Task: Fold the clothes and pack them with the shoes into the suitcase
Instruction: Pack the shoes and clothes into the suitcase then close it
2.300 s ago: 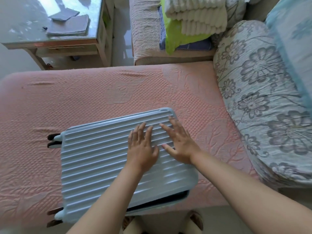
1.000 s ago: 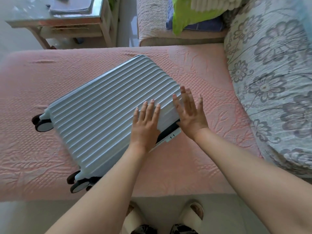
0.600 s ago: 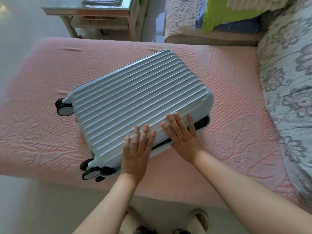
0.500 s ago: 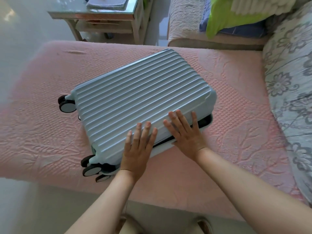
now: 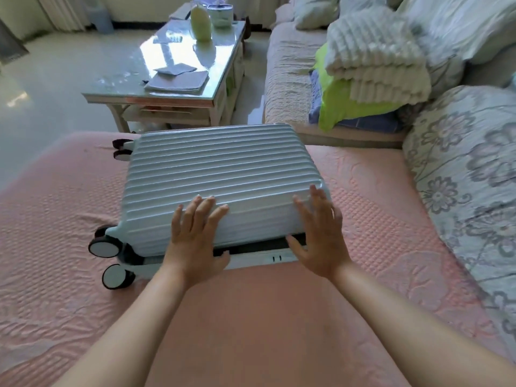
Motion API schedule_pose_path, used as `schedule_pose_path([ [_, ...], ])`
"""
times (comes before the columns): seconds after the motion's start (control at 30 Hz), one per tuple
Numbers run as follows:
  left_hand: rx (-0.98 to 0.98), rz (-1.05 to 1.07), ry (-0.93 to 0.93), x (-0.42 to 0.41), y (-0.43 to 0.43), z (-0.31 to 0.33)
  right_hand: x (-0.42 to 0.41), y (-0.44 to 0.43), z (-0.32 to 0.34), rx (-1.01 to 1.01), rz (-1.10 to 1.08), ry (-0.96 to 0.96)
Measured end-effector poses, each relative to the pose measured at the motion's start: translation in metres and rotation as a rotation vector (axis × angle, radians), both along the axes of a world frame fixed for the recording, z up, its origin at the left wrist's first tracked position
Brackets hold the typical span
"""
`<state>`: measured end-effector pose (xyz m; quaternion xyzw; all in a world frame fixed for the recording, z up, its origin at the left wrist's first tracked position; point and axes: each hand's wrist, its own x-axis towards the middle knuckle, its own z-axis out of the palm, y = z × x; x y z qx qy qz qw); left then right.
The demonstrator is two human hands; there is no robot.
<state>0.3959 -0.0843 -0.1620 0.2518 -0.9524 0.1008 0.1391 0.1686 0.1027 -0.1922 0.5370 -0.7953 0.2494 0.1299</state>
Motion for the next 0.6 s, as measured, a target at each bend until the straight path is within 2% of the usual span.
schedule_pose_path([
  [0.1, -0.058, -0.088, 0.146, -0.039, 0.027, 0.008, -0.019, -0.001, 0.006, -0.16, -0.185, -0.326],
  [0.17, -0.087, -0.143, 0.23, -0.073, 0.045, 0.005, -0.03, -0.003, 0.009, -0.216, -0.106, -0.603],
  [0.23, -0.087, -0.143, 0.307, -0.103, 0.061, -0.003, -0.037, -0.003, 0.004, -0.219, -0.013, -0.747],
  [0.37, -0.074, -0.104, 0.388, -0.127, 0.072, -0.025, -0.034, -0.005, -0.035, -0.338, 0.005, -0.907],
  [0.6, -0.154, -0.158, 0.481, -0.104, 0.067, -0.039, -0.001, -0.007, -0.058, -0.535, 0.025, -0.874],
])
